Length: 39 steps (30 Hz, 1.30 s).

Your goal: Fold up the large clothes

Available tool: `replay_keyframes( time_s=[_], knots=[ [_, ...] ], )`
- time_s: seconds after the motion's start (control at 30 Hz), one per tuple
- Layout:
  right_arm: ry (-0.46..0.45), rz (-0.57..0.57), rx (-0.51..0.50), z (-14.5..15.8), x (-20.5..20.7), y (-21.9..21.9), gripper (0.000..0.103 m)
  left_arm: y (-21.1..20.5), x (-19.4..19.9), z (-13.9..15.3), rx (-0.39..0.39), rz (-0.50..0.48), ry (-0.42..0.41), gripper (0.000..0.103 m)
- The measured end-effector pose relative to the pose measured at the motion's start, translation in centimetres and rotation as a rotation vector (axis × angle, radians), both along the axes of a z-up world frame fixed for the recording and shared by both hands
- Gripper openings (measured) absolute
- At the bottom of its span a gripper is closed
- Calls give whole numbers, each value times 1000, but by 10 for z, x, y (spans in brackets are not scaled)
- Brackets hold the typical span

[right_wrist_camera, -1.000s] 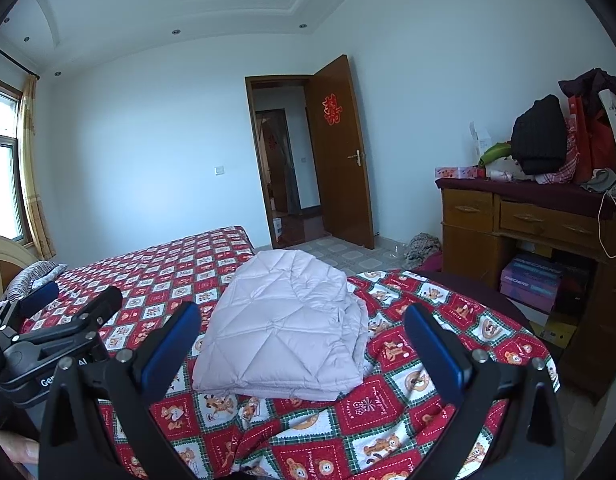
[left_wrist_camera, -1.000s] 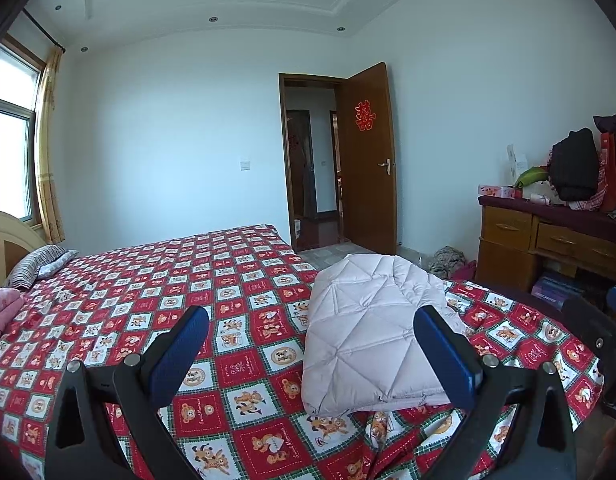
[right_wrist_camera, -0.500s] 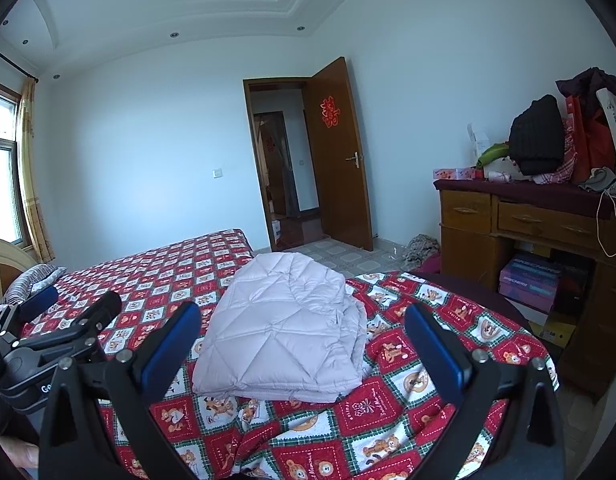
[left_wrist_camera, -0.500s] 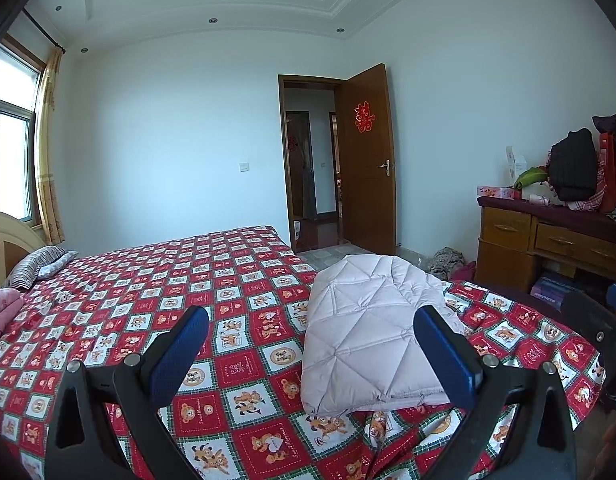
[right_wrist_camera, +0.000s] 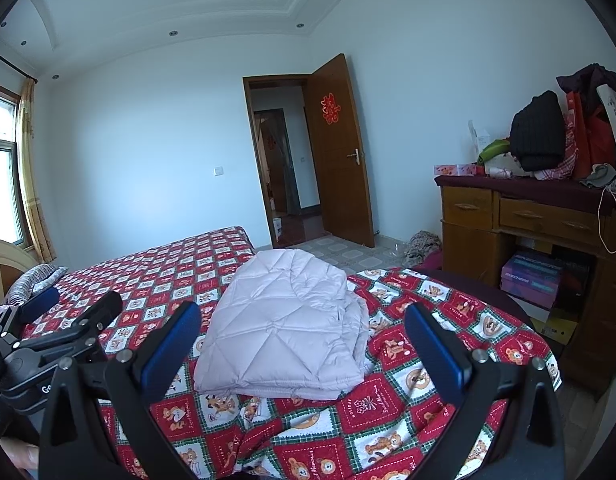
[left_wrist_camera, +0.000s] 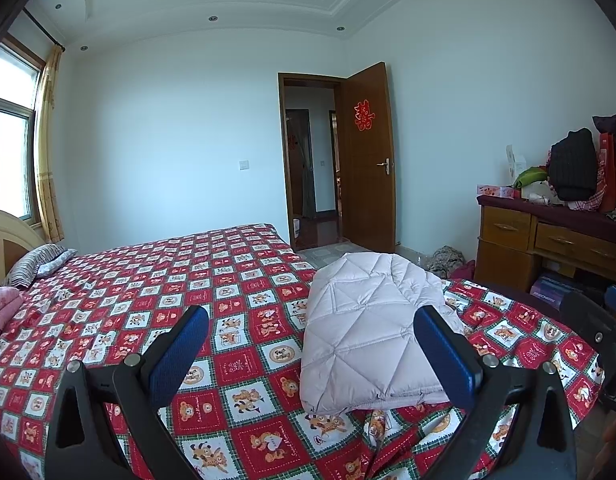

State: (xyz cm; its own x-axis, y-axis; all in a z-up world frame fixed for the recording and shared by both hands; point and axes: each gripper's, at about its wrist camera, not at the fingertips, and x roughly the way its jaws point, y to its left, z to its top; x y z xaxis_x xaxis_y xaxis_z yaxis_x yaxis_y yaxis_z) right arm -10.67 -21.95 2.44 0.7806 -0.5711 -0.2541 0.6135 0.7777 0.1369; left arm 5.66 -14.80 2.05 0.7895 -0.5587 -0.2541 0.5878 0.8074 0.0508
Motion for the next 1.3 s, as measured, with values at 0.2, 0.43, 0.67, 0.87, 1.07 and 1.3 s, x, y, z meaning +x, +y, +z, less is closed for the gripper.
replay_keyframes(
  time_s=[0.2,0.43,0.67,0.87,1.07,1.3],
  knots=[
    [0,0,0,0,0,0,103,1,2,-1,2,7,1,102],
    [4,-1,4,0,-1,0,103,3,3,-1,1,19,-13,102],
    [6,-3,10,-2,0,0,103,1,5,-2,22,31,-21,102],
    [8,-4,13,-2,0,1,103,-2,10,-5,40,63,-31,102],
    [18,-6,26,-9,2,0,103,0,20,-7,20,60,12,102],
    [35,-2,34,-13,5,0,103,2,28,-12,8,-7,77,102]
  ],
)
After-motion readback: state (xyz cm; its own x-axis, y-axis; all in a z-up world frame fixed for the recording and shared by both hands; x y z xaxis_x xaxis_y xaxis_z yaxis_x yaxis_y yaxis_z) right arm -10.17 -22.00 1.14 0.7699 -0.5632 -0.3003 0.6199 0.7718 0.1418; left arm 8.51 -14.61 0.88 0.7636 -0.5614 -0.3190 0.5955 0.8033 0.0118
